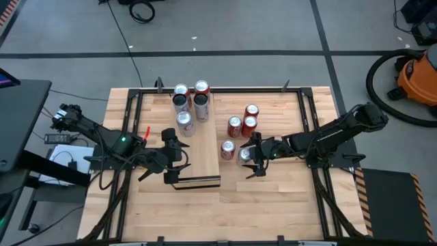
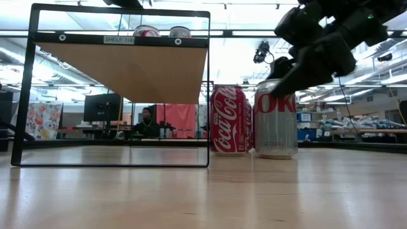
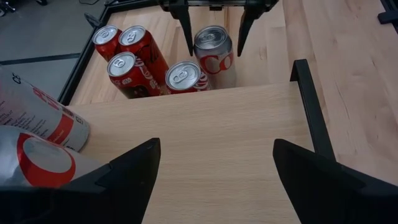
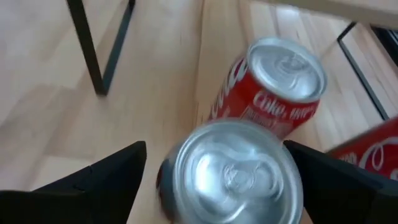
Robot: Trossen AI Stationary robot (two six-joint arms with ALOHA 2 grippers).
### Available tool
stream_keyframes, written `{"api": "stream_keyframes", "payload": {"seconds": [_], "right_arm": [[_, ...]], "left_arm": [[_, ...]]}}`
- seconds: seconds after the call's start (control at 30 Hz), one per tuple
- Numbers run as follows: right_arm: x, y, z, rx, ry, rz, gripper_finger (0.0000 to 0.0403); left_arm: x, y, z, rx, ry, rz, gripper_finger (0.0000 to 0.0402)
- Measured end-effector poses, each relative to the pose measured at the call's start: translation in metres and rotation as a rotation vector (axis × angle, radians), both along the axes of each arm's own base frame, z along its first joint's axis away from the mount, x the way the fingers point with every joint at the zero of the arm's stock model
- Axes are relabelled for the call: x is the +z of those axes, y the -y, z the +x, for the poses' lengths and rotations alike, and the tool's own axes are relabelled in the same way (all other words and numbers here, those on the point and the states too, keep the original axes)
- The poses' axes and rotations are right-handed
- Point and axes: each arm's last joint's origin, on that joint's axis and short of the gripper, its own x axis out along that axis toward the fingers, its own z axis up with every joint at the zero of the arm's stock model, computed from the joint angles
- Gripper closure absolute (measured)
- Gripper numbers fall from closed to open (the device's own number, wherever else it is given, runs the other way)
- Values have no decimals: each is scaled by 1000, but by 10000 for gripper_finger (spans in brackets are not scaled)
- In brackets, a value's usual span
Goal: Place canned beverage on shelf
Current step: Put the red-silver soda can on the shelf and align it with the other red-silver soda can
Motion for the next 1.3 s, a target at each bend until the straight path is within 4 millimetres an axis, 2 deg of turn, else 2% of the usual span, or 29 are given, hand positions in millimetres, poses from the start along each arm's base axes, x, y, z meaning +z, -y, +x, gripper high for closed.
{"api": "stream_keyframes", "payload": {"seconds": [0.33, 0.47, 0.53, 0.77, 0.9, 1.13, 1.3], "right_arm": [[-14, -10, -23, -140, -198, -222, 21], [-11, -8, -32, -321, -179, -317, 25], [-8, -7, -35, -365, -157, -284, 27], [-8, -12, -37, -360, -176, -1, 28], [-12, -13, -34, -467, -138, 118, 28], [-27, -27, -18, -568, 8, 129, 27], [-45, -32, -6, -669, 91, 153, 27]], "left_arm": [[0, 0, 0, 0, 0, 0, 79], [0, 0, 0, -1, 0, 0, 79], [0, 0, 0, -1, 0, 1, 79], [0, 0, 0, -1, 0, 0, 79], [0, 0, 0, 5, 2, -7, 79], [0, 0, 0, 8, 4, -12, 79], [0, 0, 0, 9, 4, -13, 79]]}}
